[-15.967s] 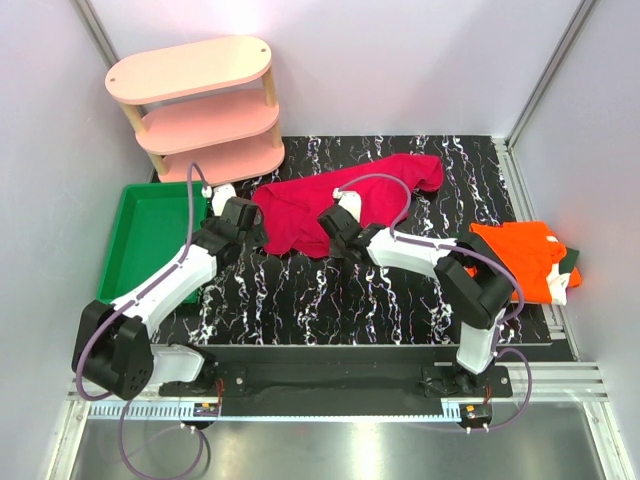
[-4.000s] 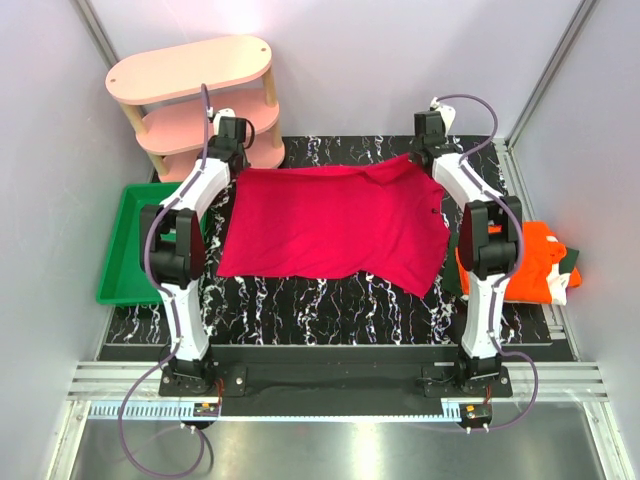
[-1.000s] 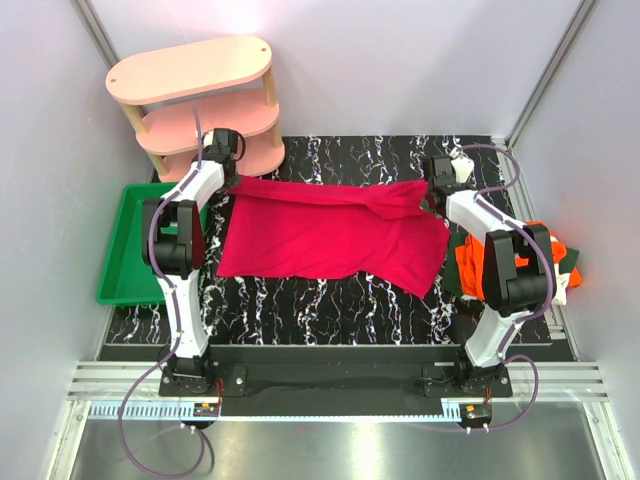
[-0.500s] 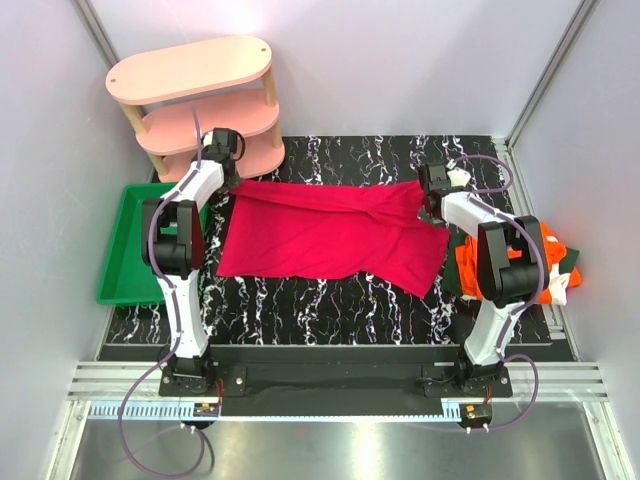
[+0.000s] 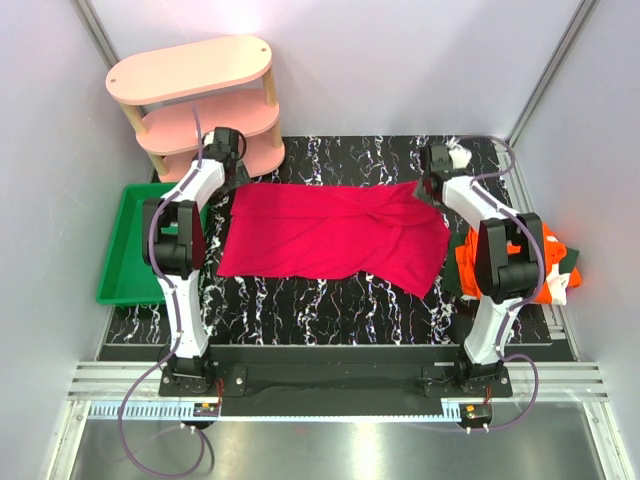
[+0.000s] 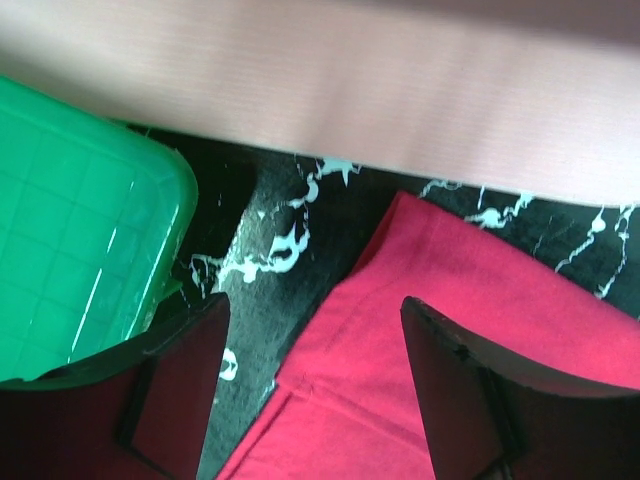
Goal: Fold and stack the t-shirts
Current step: Fold the flattened tshirt in 1/3 of the way
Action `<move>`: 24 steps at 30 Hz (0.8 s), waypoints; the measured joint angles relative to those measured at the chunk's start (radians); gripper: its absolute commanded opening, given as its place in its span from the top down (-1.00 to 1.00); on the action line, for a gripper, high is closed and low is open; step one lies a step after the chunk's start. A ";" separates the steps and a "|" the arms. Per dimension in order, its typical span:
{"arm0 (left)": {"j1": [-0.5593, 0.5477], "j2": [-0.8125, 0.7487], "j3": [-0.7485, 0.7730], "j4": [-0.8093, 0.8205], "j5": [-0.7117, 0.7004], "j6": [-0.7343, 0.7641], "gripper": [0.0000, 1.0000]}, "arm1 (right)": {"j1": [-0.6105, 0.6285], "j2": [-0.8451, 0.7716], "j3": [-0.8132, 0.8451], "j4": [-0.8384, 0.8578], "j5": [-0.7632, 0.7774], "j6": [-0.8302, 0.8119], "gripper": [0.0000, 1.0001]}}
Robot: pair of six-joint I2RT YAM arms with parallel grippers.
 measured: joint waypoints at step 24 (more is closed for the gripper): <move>-0.093 0.045 0.083 -0.032 0.079 -0.011 -0.37 | -0.003 0.343 0.368 -0.007 -0.165 -0.067 0.83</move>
